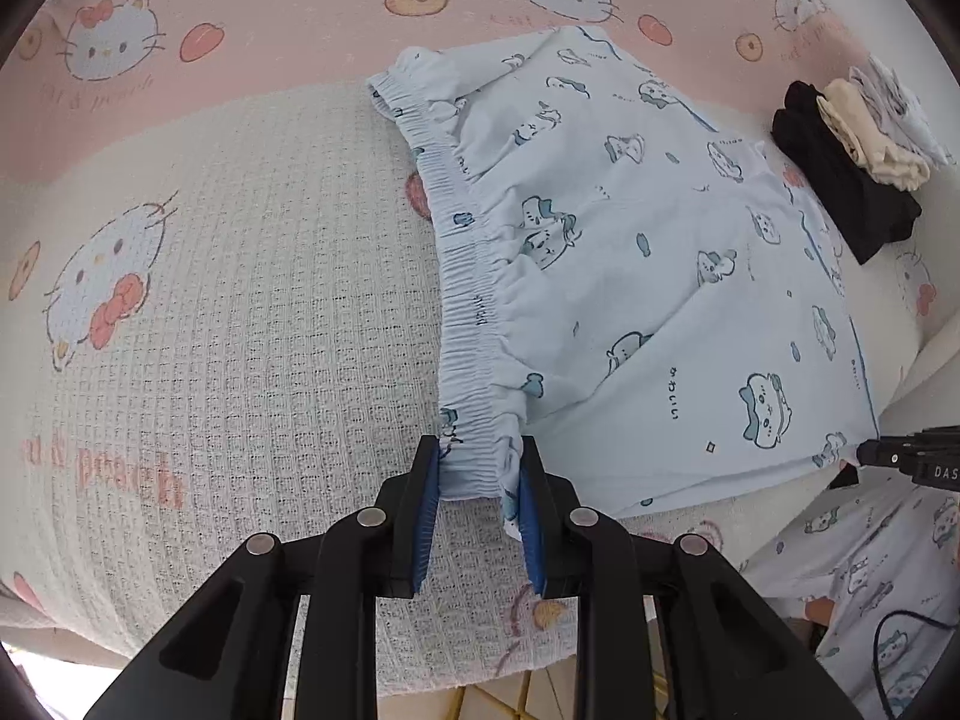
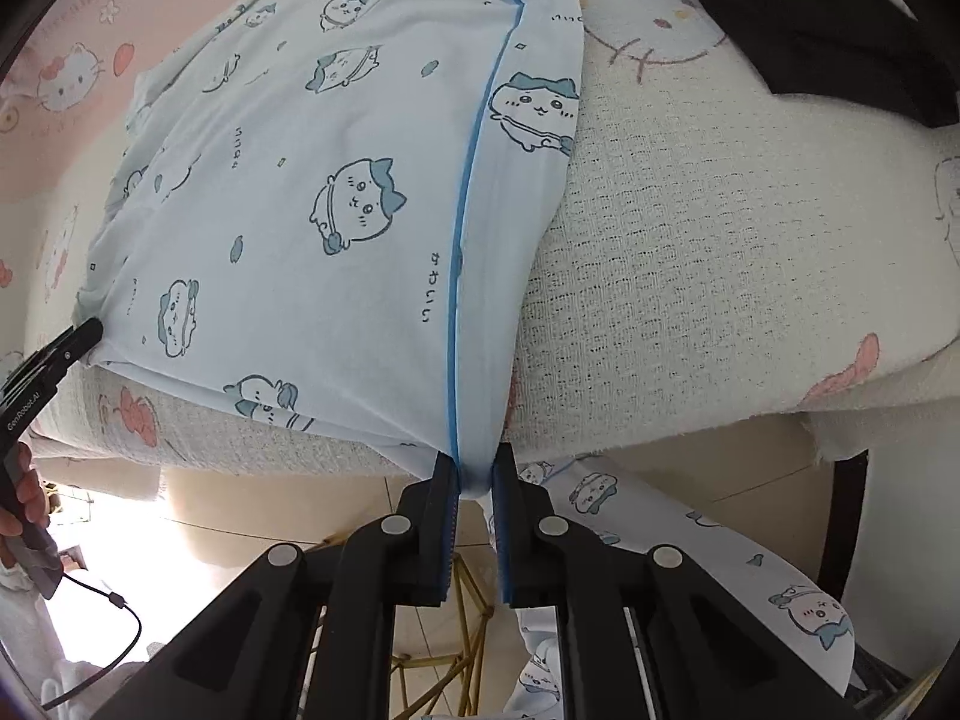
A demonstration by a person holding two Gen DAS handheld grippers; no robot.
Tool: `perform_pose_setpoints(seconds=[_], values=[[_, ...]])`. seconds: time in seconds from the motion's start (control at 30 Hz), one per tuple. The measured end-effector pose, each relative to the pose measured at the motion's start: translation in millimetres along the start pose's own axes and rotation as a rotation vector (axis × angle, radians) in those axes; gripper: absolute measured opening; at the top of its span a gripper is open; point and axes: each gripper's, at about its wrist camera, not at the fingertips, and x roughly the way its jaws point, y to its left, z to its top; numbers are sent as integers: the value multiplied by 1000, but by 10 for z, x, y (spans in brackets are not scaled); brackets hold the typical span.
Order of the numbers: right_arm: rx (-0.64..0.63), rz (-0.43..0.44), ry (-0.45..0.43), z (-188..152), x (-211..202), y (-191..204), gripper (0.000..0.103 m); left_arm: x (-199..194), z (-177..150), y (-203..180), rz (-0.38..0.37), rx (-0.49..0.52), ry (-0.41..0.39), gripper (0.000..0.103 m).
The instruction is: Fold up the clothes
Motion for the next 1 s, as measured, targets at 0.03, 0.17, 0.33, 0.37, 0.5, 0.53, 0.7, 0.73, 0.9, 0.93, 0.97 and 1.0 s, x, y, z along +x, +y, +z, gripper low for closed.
perform_pose_setpoints(seconds=[0.03,0.17,0.33,0.37,0.5,0.53,0.7,0.73,0.9,0.93,0.97,1.0], values=[[-9,1,-3,-3,-9,19,8,-24,0,-17,4,8,-10,21],[-25,41,-57,-7,-119,53,10,-146,2,-55,6,27,-60,22],[-16,56,-171,41,-334,54,53,-434,19,51,-57,-35,-174,49],[-10,64,-188,55,-363,37,53,-491,22,72,-70,-47,-197,57],[41,98,-210,224,-364,-71,54,-651,64,150,-106,-90,-266,64],[55,101,-210,283,-356,-92,54,-615,105,162,-100,-93,-260,64],[119,127,-216,623,-301,-131,54,-491,184,303,-49,-98,-232,64],[132,142,-219,700,-299,-142,54,-449,230,326,-42,-101,-227,64],[194,204,-260,1150,-322,-151,60,-276,483,440,-18,-124,-213,64],[202,214,-268,1258,-324,-141,60,-248,538,462,-16,-129,-212,64],[207,222,-274,1358,-330,-120,60,-220,593,485,-13,-135,-211,64],[212,230,-279,1449,-339,-96,60,-192,648,508,-10,-140,-210,64]])
